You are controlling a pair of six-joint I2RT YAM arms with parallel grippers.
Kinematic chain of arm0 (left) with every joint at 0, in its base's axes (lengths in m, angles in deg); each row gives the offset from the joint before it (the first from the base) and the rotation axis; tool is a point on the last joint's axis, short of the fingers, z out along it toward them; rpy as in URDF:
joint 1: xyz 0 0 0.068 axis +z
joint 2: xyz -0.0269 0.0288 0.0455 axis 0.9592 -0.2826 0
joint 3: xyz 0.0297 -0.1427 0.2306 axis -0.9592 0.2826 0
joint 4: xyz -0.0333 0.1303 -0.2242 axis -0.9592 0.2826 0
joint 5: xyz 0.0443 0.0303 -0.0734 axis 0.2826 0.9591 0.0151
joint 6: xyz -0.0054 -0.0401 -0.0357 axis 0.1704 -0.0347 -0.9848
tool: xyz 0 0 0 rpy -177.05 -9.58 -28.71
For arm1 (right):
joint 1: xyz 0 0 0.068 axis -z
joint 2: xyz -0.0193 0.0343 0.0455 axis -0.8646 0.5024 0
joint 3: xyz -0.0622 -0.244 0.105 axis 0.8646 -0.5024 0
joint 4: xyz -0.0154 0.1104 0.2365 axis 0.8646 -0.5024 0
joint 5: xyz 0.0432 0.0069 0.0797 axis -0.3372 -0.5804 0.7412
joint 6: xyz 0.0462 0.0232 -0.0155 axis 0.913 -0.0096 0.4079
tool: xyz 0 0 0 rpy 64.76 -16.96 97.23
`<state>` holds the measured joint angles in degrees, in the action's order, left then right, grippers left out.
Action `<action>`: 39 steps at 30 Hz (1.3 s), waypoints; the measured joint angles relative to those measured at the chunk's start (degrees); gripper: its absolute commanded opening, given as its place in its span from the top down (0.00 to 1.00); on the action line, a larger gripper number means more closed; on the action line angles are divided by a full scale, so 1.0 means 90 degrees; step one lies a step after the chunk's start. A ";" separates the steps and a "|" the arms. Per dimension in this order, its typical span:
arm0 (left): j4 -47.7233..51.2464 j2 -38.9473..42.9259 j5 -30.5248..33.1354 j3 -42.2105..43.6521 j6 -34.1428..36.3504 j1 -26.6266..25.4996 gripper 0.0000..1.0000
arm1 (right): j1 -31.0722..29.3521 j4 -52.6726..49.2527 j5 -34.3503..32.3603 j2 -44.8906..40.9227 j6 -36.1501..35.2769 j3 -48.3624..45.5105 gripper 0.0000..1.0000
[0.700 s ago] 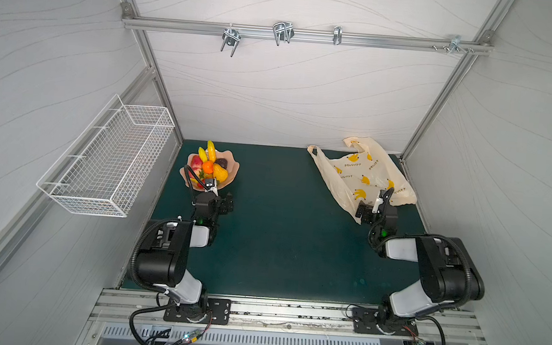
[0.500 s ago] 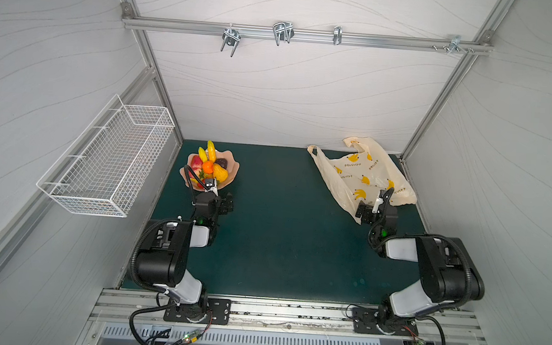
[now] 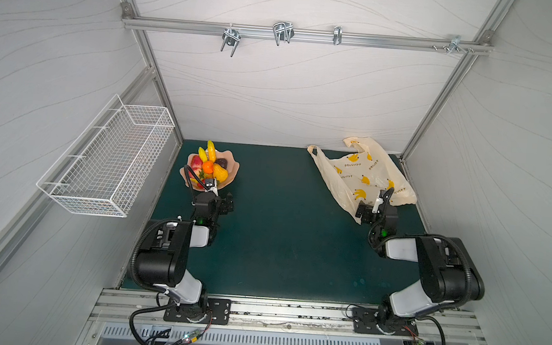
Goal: Place the fruits into the plastic bag
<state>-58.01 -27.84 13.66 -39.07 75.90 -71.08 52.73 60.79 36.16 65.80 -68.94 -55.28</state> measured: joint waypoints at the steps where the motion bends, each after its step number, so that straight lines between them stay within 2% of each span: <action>1: 0.0000 0.0000 -0.0051 0.0000 -0.0002 0.0034 0.00 | 0.0000 0.0000 -0.0002 0.0000 0.0000 0.0000 0.01; 7: 0.0002 0.0000 -0.0153 0.0000 -0.0002 0.0056 0.00 | -0.0146 -0.0078 -0.0068 -0.0090 -0.0189 -0.0019 0.01; 15: 0.0019 0.0005 -0.0206 -0.0002 0.0007 0.0041 0.00 | -0.0398 -0.2348 0.0032 -0.1851 0.0024 0.0797 0.01; 17: 0.0471 0.0109 -0.0202 -0.0126 0.0046 0.0000 0.02 | -0.0398 -0.2934 0.0236 -0.2210 0.0182 0.1112 0.01; 20: 0.1931 0.0442 -0.0172 -0.0884 0.0068 -0.0090 0.03 | -0.0398 -0.4036 0.0588 -0.2361 0.0476 0.1887 0.01; 26: 0.3713 0.1285 -0.0073 -0.2429 -0.0126 -0.0304 0.01 | -0.0398 -0.5945 0.1608 -0.1467 0.0741 0.3791 0.01; 33: 0.5744 0.1926 -0.0296 -0.3568 -0.0658 -0.0894 0.01 | -0.0430 -0.7584 0.2939 0.0644 0.0573 0.5974 0.01; 39: 0.7465 0.1974 -0.0634 -0.4612 -0.1256 -0.1498 0.02 | -0.0559 -0.8551 0.3412 0.2322 0.0311 0.7703 0.01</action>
<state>9.18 -10.07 7.96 -80.57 64.60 -84.57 47.70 -16.17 66.86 86.69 -66.14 14.05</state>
